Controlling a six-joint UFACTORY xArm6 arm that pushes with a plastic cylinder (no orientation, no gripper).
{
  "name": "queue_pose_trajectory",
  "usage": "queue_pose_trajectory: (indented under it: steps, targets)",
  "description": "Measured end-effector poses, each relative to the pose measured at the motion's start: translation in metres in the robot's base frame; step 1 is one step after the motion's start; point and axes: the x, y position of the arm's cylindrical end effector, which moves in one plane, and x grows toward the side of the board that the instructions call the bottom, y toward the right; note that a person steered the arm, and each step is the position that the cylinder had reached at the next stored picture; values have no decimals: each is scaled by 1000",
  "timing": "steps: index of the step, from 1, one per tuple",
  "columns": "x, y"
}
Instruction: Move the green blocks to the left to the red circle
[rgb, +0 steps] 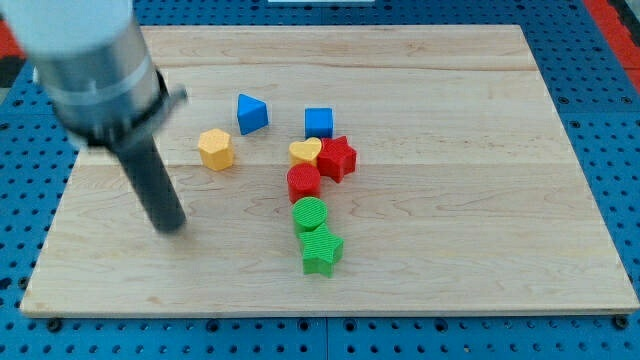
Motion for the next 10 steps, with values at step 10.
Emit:
queue_pose_trajectory:
  steps: [10]
  targets:
    - [-70,38]
